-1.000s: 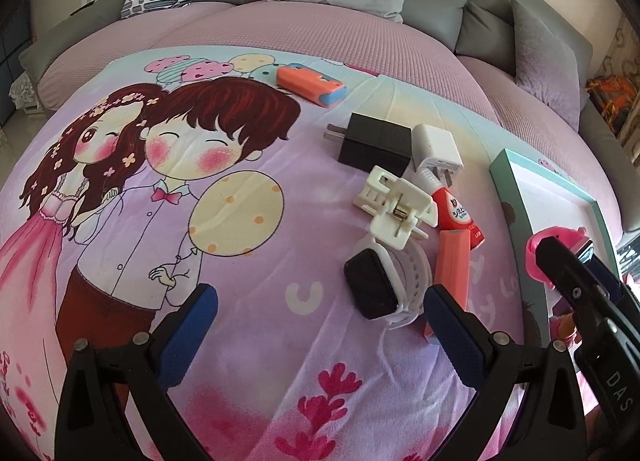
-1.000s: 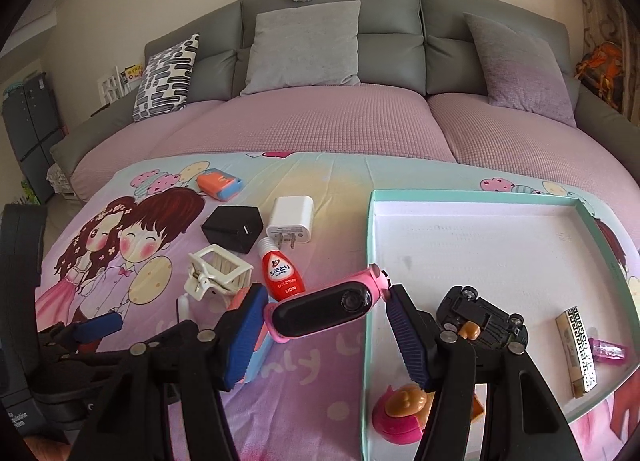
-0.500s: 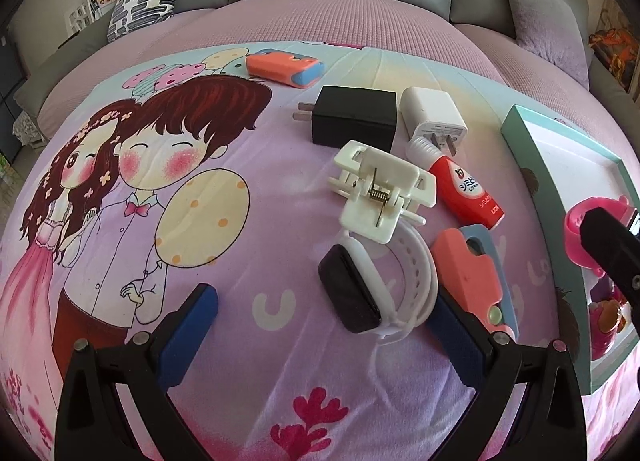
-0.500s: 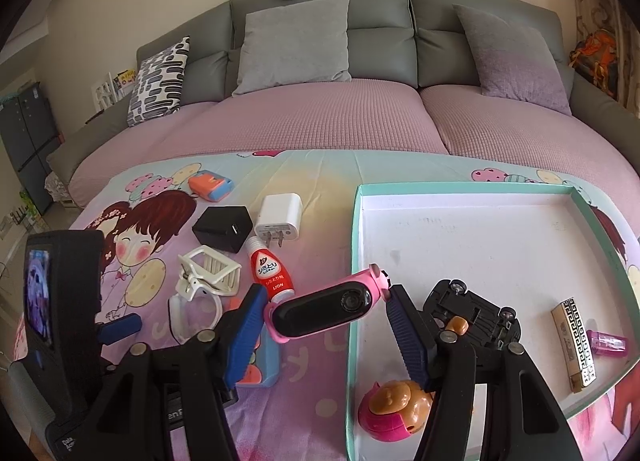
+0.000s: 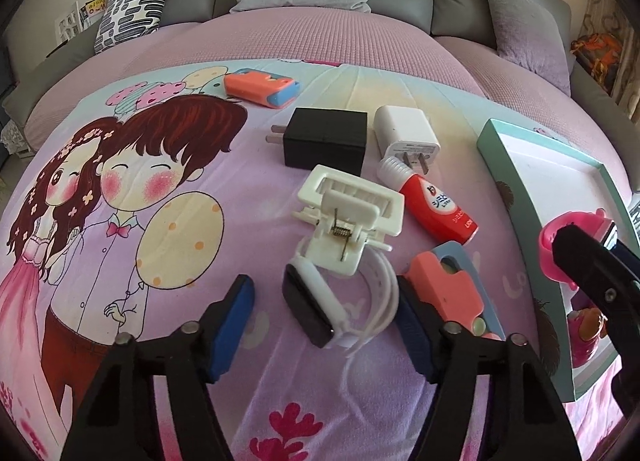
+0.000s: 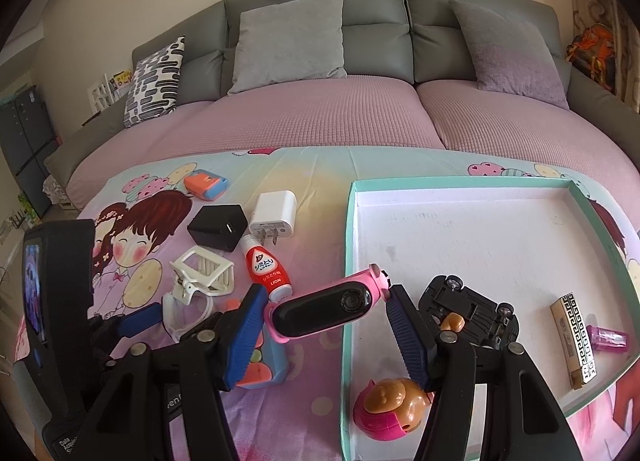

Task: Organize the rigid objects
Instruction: 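Grasp the white smartwatch with the left gripper while the right holds the pink watch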

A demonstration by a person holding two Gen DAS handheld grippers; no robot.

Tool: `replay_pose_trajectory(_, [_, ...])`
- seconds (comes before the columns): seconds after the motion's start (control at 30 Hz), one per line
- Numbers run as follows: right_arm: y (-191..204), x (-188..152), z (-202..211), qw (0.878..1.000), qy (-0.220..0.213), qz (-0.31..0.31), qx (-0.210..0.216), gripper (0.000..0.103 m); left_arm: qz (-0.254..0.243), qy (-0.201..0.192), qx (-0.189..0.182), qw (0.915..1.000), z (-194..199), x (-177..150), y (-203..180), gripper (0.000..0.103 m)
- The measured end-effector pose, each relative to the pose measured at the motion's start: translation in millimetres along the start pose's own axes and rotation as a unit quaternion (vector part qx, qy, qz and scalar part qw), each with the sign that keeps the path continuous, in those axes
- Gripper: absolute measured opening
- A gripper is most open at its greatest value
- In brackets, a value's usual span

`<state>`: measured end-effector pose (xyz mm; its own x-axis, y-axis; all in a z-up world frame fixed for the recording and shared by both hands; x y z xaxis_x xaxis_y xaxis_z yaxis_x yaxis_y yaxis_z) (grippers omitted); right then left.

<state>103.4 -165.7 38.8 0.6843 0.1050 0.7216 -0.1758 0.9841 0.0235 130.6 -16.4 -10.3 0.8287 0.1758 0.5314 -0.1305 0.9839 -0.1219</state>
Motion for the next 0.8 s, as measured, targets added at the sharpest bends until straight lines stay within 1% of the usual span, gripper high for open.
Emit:
replay_pose_trajectory(0.03, [-0.6, -0.2, -0.1, 1.0, 0.0, -0.001, 0.0, 0.065, -0.003, 0.001, -0.005, 1.0, 1.1, -0.7, -1.7, 0.057])
replay_pose_trajectory(0.07, [-1.2, -0.2, 0.0, 1.0, 0.0, -0.003, 0.002, 0.065, -0.004, 0.002, -0.01, 0.9999, 2.1, -1.0, -2.6, 0.055])
replay_pose_trajectory(0.23, [-2.3, -0.4, 0.5, 1.0, 0.001, -0.004, 0.003, 0.065, -0.005, 0.016, -0.019, 0.9997, 7.2, -5.4, -2.1, 0.054])
replay_pose_trajectory(0.33, [-3.6, -0.7, 0.9, 1.0, 0.001, -0.006, 0.002, 0.065, -0.01, 0.023, -0.012, 0.9996, 12.3, -8.4, -1.0, 0.054])
replay_pose_trajectory(0.43, [-5.7, -0.5, 2.2, 1.0, 0.0, -0.01, 0.001, 0.065, -0.014, 0.005, 0.001, 0.9999, 25.0, -6.1, 1.7, 0.054])
replay_pose_trajectory(0.57, [-8.7, -0.9, 2.7, 1.0, 0.001, -0.015, 0.0, 0.065, -0.011, -0.02, -0.007, 0.9997, 43.3, 0.3, 3.2, 0.054])
replay_pose_trajectory(0.8, [-13.0, 0.8, 8.2, 1.0, -0.007, -0.021, 0.0, 0.065, -0.016, -0.047, -0.01, 0.9987, 65.7, 6.9, 0.1, 0.054])
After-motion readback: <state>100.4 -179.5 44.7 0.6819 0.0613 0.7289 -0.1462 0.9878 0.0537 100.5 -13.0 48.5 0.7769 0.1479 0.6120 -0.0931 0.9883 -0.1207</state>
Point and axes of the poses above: each gripper's, at about its wrist camera, not at the fingertips, and z roughly against the way its jaws point, y to its left, x to its top, the point moved 3 cm from there along -z, roughly the way its jaws point, and after that the axes turned 7 degrees about z, right-handed, at the moved point
